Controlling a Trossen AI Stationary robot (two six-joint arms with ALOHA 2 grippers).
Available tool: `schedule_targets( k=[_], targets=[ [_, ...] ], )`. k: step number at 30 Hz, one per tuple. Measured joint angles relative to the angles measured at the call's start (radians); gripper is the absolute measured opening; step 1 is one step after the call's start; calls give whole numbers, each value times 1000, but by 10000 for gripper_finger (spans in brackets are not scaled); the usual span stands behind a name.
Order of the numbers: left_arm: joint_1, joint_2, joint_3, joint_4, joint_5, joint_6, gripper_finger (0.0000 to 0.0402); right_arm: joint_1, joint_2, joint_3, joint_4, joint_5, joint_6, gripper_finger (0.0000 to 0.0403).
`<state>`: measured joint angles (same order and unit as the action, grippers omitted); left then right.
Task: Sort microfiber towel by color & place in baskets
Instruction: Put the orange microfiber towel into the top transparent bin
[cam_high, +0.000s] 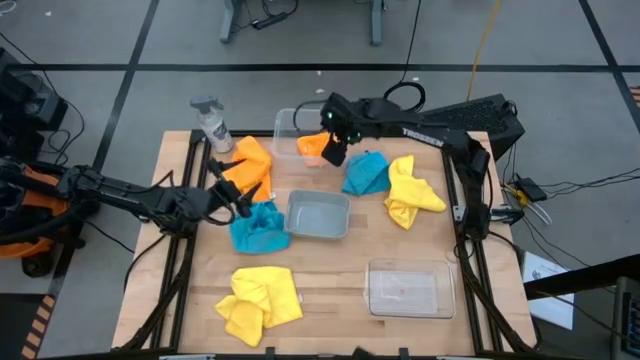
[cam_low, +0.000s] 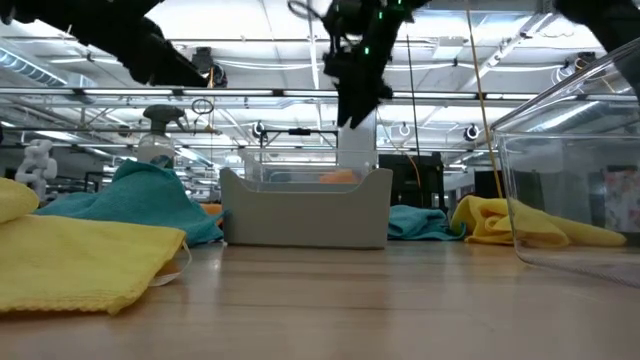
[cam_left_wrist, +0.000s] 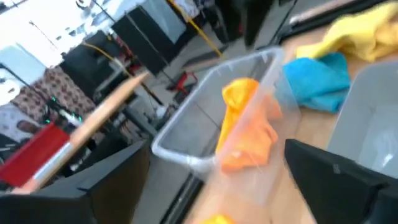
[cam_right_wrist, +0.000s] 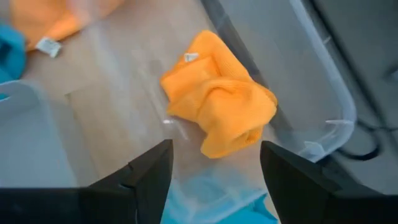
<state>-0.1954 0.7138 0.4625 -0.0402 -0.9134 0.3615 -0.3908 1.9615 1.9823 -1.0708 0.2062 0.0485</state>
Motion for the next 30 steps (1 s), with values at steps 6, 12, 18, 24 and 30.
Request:
schedule_targets(
  k=[6,12,18,24,30],
  targets=[
    [50,0,0,-133,59,-142,374,194,-63,0,-48,191,70,233],
    [261,0,0,-236,135,-327,374,393,-64,0,-99,343,152,233],
    [480,40,0,-378,440,-530,374,545,-56,-73,-54,499,220,233],
    [599,157,0,-408,538,-581,374,629,-55,-226,54,584,258,233],
    [686,272,0,-368,597,-624,374,663,-52,-369,244,601,253,233]
  ],
)
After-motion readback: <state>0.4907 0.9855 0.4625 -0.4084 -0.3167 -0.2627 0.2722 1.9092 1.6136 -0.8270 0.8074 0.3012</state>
